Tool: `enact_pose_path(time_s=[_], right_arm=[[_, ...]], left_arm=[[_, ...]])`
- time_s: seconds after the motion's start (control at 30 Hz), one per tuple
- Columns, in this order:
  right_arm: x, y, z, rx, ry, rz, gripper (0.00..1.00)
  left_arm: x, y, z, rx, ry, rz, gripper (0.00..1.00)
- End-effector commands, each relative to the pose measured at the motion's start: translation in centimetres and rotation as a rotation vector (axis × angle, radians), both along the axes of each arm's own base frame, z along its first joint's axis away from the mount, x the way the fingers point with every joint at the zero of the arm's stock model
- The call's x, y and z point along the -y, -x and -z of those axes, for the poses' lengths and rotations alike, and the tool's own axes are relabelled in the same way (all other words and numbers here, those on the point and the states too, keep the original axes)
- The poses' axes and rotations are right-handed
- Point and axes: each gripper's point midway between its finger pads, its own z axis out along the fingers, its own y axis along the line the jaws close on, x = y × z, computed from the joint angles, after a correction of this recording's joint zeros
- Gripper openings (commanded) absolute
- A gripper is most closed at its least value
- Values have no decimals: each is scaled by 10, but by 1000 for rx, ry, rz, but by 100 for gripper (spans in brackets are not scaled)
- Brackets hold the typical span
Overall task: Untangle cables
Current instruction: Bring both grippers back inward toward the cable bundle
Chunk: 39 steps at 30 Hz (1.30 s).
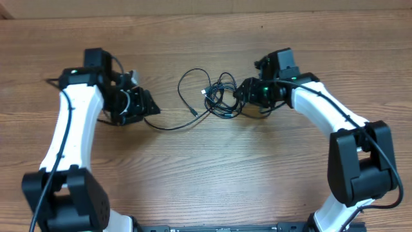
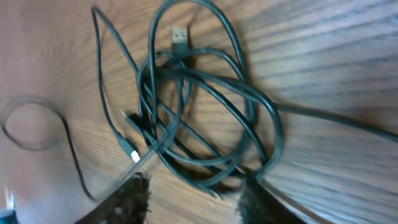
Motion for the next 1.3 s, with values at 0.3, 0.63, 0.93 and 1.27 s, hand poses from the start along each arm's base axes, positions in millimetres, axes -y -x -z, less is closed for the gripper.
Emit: enact_pose_path(time_s=[0.3,0.63,0.93,1.27], right_arm=[[-24,-27,-9,-16,17,459,37],[-40,-40,2,9,-18,520,39],[-60,-37,51,-40,-6,474,45],[-65,-46,75,-26,-17,470,53]], left_arm=[[29,-24,31,29,-12,127,66],[29,-24,48,-6,-12,146,73],[29,-26,48,3,-13,148,73],[30,-30,48,20,-13,148,67]])
